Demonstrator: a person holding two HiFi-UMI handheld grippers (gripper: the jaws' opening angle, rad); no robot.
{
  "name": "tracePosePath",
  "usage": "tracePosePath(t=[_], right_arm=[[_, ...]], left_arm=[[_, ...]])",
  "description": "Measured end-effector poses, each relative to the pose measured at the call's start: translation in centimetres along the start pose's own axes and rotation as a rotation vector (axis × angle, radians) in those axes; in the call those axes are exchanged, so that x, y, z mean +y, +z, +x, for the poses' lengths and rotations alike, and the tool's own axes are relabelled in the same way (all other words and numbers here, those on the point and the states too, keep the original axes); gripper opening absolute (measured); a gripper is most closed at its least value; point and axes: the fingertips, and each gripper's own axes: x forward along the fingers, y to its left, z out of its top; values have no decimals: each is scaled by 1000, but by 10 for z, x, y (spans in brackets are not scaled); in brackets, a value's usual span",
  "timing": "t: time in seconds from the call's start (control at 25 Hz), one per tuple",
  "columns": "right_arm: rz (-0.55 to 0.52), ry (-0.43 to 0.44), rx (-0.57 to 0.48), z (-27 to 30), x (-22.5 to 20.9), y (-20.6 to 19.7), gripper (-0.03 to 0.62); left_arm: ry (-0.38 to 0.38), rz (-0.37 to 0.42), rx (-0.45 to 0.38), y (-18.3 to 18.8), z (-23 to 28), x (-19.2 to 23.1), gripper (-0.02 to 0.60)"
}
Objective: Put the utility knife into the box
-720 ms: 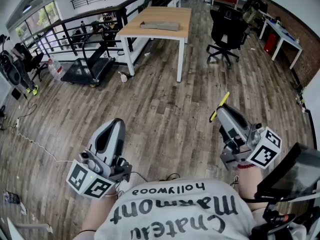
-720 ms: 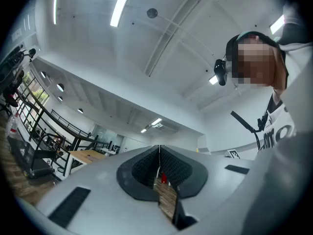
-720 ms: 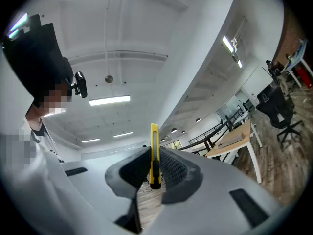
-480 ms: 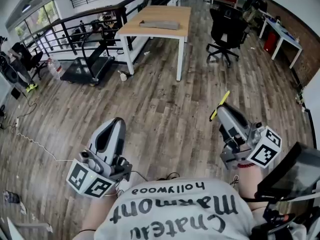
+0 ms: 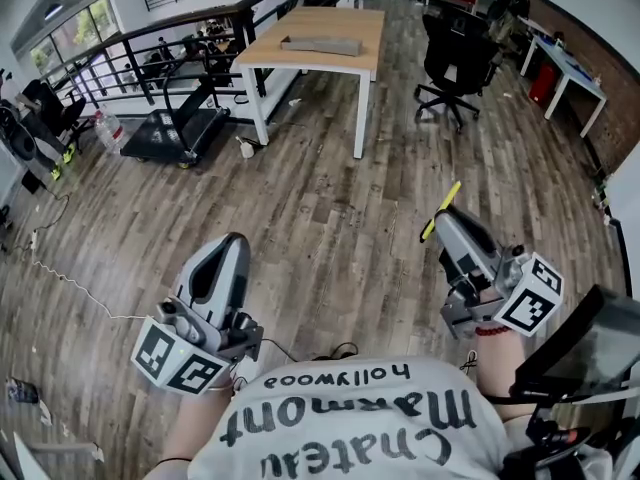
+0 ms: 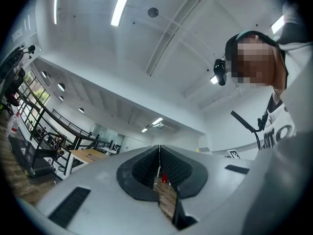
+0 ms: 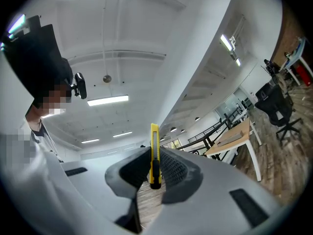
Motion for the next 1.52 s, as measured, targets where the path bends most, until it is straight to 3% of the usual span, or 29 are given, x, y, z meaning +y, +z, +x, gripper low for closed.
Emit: tracePosePath(t=[0.64,1.0,1.52], right_arm=[[13,-15,-11,38,-9,-19,57],[-8,6,-9,89,0,-20,57],[23,12,4,124,-17,-38,57]], left_arm=[[-9,-8,1,-2,-6,45,9],[-9,9,-15,27,-8,83,9],[4,-5,-1,17,-6,122,9]])
